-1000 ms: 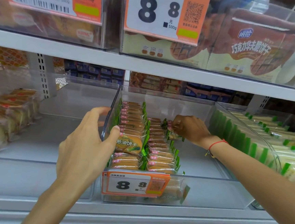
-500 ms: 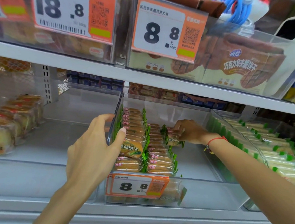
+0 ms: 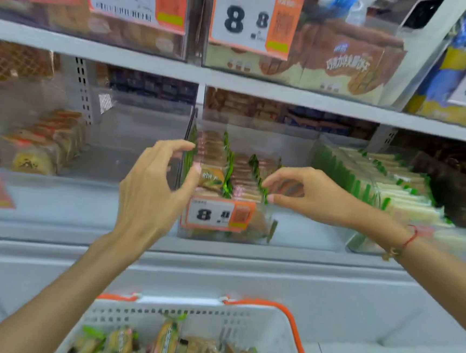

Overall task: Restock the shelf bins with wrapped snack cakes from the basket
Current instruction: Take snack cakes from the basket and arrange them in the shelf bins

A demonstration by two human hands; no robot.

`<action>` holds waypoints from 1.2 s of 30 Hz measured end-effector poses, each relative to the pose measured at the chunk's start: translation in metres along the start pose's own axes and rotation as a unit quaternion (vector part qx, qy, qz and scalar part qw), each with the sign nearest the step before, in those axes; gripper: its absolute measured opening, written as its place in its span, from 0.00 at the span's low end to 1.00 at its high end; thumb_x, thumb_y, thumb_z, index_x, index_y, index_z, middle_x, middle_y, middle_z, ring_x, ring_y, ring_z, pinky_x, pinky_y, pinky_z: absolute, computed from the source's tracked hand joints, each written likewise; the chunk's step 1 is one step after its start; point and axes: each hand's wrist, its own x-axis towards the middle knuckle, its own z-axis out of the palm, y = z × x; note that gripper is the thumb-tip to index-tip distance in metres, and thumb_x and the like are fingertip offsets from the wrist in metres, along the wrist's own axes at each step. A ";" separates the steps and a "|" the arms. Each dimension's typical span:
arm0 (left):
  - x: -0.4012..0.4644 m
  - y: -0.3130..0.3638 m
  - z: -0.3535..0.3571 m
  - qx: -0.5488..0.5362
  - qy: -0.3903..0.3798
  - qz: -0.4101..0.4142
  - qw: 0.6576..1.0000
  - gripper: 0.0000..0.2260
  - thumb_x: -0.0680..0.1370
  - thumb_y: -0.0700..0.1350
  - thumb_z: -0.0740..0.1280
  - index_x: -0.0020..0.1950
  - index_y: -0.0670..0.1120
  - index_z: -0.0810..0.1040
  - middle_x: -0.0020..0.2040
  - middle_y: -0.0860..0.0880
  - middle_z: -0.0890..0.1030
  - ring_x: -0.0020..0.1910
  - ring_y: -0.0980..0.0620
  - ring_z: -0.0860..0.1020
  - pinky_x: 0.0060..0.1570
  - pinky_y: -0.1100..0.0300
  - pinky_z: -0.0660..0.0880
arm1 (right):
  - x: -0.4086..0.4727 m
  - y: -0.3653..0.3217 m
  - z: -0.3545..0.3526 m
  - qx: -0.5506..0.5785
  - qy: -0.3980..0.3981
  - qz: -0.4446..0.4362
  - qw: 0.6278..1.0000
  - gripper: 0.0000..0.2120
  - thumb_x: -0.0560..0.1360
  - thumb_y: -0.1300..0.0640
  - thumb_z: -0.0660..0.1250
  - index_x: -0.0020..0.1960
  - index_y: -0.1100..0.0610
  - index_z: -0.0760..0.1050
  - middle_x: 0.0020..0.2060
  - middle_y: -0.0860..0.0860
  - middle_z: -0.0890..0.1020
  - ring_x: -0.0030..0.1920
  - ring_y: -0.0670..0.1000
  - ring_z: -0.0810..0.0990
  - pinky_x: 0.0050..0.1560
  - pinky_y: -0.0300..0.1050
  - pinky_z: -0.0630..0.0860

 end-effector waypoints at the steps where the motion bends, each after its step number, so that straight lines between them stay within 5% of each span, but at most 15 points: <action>1: -0.012 0.005 -0.008 0.010 -0.011 0.023 1.000 0.12 0.76 0.52 0.64 0.59 0.55 0.74 0.53 0.59 0.77 0.51 0.55 0.76 0.48 0.56 0.74 | -0.014 -0.009 0.005 -0.014 0.001 -0.012 1.000 0.06 0.74 0.57 0.71 0.50 0.48 0.79 0.45 0.41 0.82 0.43 0.41 0.78 0.46 0.34 0.74; 4: -0.052 0.013 -0.023 0.039 -0.107 0.006 0.993 0.10 0.77 0.53 0.66 0.58 0.59 0.74 0.48 0.62 0.77 0.47 0.57 0.76 0.44 0.56 0.74 | -0.051 -0.021 0.033 -0.070 -0.007 -0.035 0.997 0.08 0.74 0.54 0.71 0.52 0.50 0.80 0.47 0.44 0.82 0.44 0.42 0.76 0.45 0.36 0.70; 7: -0.097 0.003 -0.027 0.056 -0.268 -0.067 0.959 0.10 0.76 0.53 0.66 0.56 0.63 0.71 0.46 0.66 0.76 0.44 0.65 0.75 0.46 0.57 0.74 | -0.081 -0.021 0.075 -0.129 -0.098 -0.001 0.987 0.12 0.76 0.51 0.67 0.58 0.47 0.77 0.54 0.45 0.79 0.55 0.46 0.75 0.54 0.42 0.70; 14: -0.201 -0.058 -0.009 0.151 -0.464 -0.095 0.868 0.15 0.79 0.52 0.62 0.65 0.59 0.70 0.61 0.59 0.76 0.61 0.56 0.75 0.58 0.58 0.72 | -0.127 0.003 0.192 -0.204 -0.360 0.074 0.907 0.14 0.78 0.54 0.61 0.62 0.54 0.75 0.58 0.54 0.78 0.60 0.57 0.76 0.55 0.49 0.72; 19: -0.261 -0.096 -0.008 0.221 -0.576 -0.029 0.786 0.21 0.80 0.57 0.59 0.73 0.54 0.64 0.74 0.55 0.64 0.74 0.53 0.59 0.71 0.57 0.58 | -0.150 0.011 0.256 -0.159 -0.389 0.116 0.900 0.21 0.75 0.61 0.65 0.68 0.59 0.70 0.67 0.57 0.70 0.65 0.60 0.71 0.59 0.53 0.73; 22: -0.279 -0.106 -0.011 0.235 -0.590 -0.010 0.773 0.24 0.81 0.59 0.55 0.76 0.56 0.59 0.78 0.54 0.55 0.77 0.53 0.48 0.74 0.55 0.47 | -0.170 0.010 0.289 -0.099 -0.426 0.134 0.889 0.34 0.74 0.66 0.64 0.76 0.53 0.56 0.68 0.59 0.69 0.67 0.60 0.69 0.63 0.55 0.72; 25: -0.283 -0.109 -0.011 0.233 -0.580 -0.007 0.781 0.23 0.81 0.60 0.55 0.76 0.57 0.59 0.77 0.55 0.55 0.77 0.54 0.48 0.74 0.54 0.46 | -0.188 0.007 0.306 -0.120 -0.424 0.111 0.891 0.44 0.74 0.67 0.64 0.79 0.52 0.41 0.74 0.57 0.60 0.74 0.59 0.57 0.73 0.58 0.57; 27: -0.284 -0.109 -0.009 0.237 -0.572 -0.012 0.785 0.23 0.81 0.60 0.56 0.75 0.58 0.60 0.77 0.56 0.56 0.77 0.54 0.49 0.74 0.54 0.47 | -0.192 0.010 0.307 -0.128 -0.391 0.095 0.906 0.42 0.74 0.66 0.65 0.79 0.54 0.44 0.72 0.58 0.65 0.71 0.59 0.63 0.71 0.56 0.61; 32: -0.278 -0.107 -0.005 0.233 -0.574 -0.039 0.784 0.22 0.80 0.59 0.59 0.73 0.59 0.63 0.75 0.58 0.58 0.76 0.54 0.51 0.72 0.55 0.49 | -0.186 0.022 0.290 -0.129 -0.336 0.053 0.932 0.24 0.72 0.57 0.70 0.67 0.53 0.71 0.60 0.54 0.76 0.61 0.55 0.74 0.58 0.51 0.74; 36: -0.276 -0.105 -0.003 0.228 -0.580 -0.052 0.781 0.22 0.79 0.57 0.61 0.72 0.58 0.63 0.74 0.57 0.59 0.75 0.53 0.52 0.72 0.54 0.50 | -0.182 0.021 0.278 -0.141 -0.331 0.033 0.933 0.14 0.72 0.57 0.70 0.55 0.56 0.71 0.54 0.53 0.76 0.54 0.54 0.75 0.49 0.47 0.73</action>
